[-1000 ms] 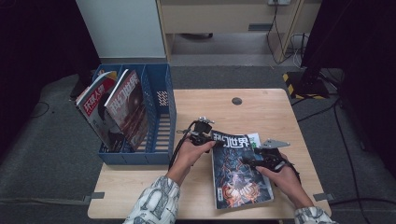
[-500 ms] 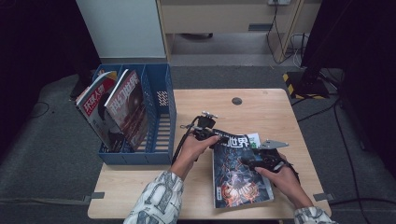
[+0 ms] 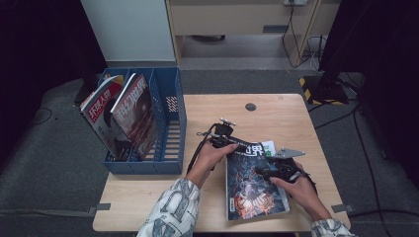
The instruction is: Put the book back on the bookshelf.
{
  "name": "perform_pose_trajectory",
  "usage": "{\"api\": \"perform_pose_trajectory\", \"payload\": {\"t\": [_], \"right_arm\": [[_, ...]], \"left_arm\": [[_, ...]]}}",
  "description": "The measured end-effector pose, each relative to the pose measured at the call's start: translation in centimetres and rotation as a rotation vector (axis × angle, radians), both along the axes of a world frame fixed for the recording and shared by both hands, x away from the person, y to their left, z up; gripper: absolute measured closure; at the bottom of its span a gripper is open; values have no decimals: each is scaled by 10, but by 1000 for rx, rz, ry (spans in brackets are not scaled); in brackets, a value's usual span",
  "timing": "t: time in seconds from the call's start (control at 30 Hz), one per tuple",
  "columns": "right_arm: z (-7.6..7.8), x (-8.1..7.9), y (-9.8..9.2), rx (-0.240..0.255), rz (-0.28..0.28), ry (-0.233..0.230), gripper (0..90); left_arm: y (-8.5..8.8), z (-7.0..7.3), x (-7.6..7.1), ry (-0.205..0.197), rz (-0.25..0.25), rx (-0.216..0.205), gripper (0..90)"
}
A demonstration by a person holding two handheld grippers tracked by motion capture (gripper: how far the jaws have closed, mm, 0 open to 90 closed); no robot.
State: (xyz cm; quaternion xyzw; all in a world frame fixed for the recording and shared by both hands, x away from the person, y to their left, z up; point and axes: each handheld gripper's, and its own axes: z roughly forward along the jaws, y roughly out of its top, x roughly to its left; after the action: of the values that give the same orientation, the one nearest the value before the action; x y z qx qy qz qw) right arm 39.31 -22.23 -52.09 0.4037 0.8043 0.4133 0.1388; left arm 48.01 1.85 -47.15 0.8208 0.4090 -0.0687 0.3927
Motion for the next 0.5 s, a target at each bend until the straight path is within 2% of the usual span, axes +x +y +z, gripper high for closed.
{"api": "perform_pose_trajectory", "payload": {"t": [0.13,0.27,0.33,0.5], "right_arm": [[0,0,0,-1,0,-1,298],[1,1,-2,6,-5,-3,262],[4,1,-5,10,-11,-15,231],[13,0,-21,23,-53,-62,247]], "left_arm": [[1,0,1,24,31,-19,626],[4,4,0,18,51,-45,739],[3,7,-2,7,43,-44,753],[4,12,-4,-9,37,-46,761]]}}
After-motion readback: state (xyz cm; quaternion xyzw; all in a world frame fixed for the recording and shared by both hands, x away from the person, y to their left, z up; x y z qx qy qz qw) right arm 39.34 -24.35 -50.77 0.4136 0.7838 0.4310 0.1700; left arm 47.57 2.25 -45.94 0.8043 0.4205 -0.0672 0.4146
